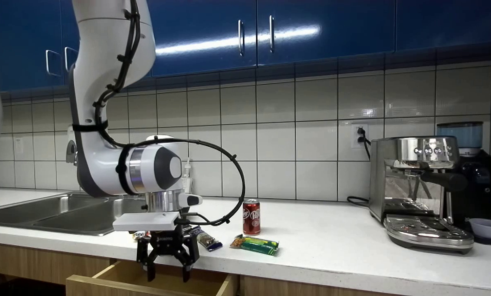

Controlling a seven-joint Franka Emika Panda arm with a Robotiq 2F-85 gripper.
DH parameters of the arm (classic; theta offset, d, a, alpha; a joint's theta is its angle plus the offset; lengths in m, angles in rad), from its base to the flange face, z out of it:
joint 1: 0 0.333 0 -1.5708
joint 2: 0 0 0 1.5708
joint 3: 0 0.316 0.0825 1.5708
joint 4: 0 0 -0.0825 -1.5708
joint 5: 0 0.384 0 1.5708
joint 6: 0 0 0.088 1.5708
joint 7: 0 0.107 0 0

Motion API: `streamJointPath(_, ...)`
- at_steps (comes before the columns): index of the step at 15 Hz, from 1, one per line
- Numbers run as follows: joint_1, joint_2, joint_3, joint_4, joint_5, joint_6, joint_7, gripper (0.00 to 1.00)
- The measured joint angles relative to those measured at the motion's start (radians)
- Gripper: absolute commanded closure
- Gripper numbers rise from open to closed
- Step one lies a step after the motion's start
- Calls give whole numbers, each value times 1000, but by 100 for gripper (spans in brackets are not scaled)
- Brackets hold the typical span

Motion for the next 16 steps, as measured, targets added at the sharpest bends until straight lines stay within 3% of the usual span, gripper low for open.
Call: streamJointPath(16,47,127,-36,74,21,11,48,0)
